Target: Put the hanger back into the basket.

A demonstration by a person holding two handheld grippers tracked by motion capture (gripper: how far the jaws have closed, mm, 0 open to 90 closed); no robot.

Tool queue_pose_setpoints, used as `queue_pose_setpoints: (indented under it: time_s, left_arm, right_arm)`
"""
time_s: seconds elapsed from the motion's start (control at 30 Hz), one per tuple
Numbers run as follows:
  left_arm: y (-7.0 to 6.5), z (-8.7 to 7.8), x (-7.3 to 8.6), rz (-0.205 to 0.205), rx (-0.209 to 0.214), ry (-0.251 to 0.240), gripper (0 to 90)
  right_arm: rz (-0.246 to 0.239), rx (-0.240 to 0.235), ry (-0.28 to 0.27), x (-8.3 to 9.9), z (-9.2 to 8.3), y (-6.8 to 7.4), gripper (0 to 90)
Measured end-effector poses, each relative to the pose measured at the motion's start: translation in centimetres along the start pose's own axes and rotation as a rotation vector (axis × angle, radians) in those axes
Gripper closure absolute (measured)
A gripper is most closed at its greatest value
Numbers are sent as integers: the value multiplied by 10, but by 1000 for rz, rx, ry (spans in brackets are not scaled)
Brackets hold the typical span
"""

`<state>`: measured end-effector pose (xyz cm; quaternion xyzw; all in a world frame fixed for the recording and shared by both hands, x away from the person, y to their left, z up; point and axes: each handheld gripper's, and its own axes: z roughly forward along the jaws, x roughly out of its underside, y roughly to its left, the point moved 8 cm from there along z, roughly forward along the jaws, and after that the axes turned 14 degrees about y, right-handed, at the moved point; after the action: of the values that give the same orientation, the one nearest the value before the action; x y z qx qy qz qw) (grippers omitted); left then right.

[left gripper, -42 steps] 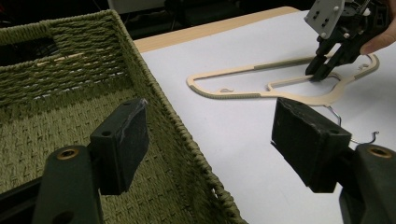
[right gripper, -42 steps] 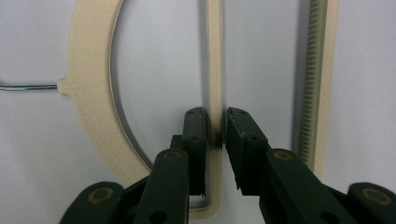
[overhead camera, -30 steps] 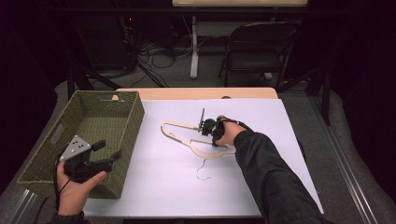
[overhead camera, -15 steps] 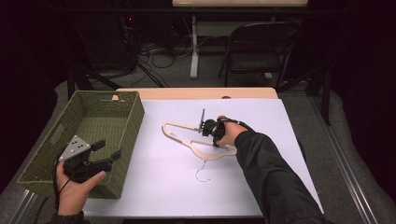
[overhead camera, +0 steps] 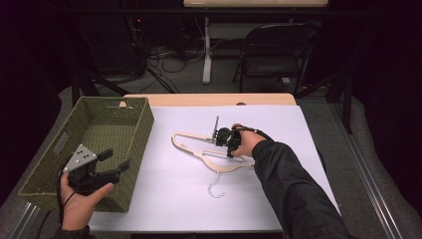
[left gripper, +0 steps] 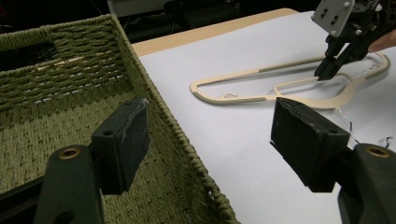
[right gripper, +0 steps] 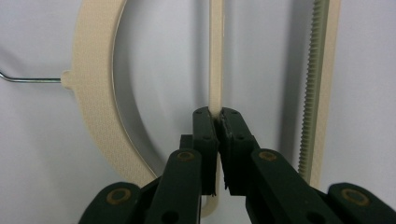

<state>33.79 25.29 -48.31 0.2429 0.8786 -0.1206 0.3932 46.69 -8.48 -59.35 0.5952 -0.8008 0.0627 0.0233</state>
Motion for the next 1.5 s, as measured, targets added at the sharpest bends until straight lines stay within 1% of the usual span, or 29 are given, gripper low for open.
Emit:
queue_pose_setpoints:
  time_s: [0.03,0.07,0.1,0.13,0.33,0.4,0.43,0.47,0.53,0.6,0.63,0.67,0.7,0.73,0.77,0.8,0.9,0.93,0.97,1.0,1.03,1.1,1.13,1.17,1.23,1.33,1.37,1.4,1.5]
  left_arm:
    - [-1,0,-1,1,1,-3,278]
    - [-2,-1,-1,7,1,-3,277]
    - [-2,-1,-1,7,1,-3,278]
    - [-4,-1,-2,15,-1,-5,278]
    - [-12,-2,-5,40,7,-4,281]
    - [-20,-1,-8,56,20,-8,282]
    - [-20,-1,-8,56,20,-8,283]
    - [-25,0,-10,72,27,-9,283]
    - [-31,0,-11,89,36,-6,283]
    - [-34,1,-12,96,39,-8,283]
    - [-40,3,-12,105,50,-6,284]
    - [-40,3,-12,105,50,-6,284]
    - [-46,6,-12,117,62,-1,286]
    - [-46,6,-12,117,62,-1,287]
    - [-49,8,-13,122,68,0,288]
    - [-56,11,-13,134,80,3,290]
    - [-67,17,-13,160,103,13,292]
    - [-71,20,-12,162,113,14,292]
    - [-71,20,-12,162,113,14,293]
    - [-78,26,-11,175,129,24,294]
    - [-81,29,-11,179,136,29,295]
    - [-87,35,-9,198,144,46,303]
    - [-90,38,-9,202,149,47,308]
    - [-90,38,-9,202,149,47,311]
    - [-98,46,-9,227,160,57,312]
    - [-105,55,-9,263,159,56,311]
    - [-105,55,-9,263,159,56,310]
    - [-109,62,-8,292,148,62,308]
    - [-115,73,-6,331,139,78,303]
  right_arm:
    - [-6,0,-9,0,-1,1,860]
    - [-5,3,5,1,-3,1,860]
    - [-5,3,5,1,-3,1,860]
    - [-4,-11,-25,1,-6,4,860]
    - [-25,-12,-39,5,-16,10,860]
    - [-38,-18,-48,7,-20,13,860]
    - [-38,-18,-48,7,-20,13,860]
    - [-41,-16,-49,9,-24,16,860]
    - [-48,-12,-50,11,-27,18,860]
    - [-53,-10,-50,12,-29,20,860]
    - [-61,-9,-48,15,-31,22,860]
    - [-61,-9,-48,15,-31,22,860]
    - [-68,-8,-50,17,-34,25,860]
    - [-72,-8,-51,18,-35,26,859]
    - [-71,-10,-50,19,-36,28,860]
    - [-71,-14,-51,20,-37,30,860]
    - [-75,-19,-47,23,-40,35,860]
    - [-85,-14,-54,23,-41,35,859]
    - [-92,-14,-59,23,-42,36,859]
    - [-93,-19,-54,24,-44,38,860]
    - [-92,-23,-60,24,-45,40,859]
    - [-98,-24,-60,24,-47,42,860]
    - [-102,-21,-64,24,-47,43,859]
    - [-102,-21,-64,24,-47,43,859]
    - [-105,-26,-64,24,-49,48,859]
    - [-105,-34,-66,24,-51,51,859]
    - [-105,-34,-66,24,-51,51,859]
    - [-110,-39,-66,24,-51,53,859]
    - [-114,-43,-69,23,-52,56,859]
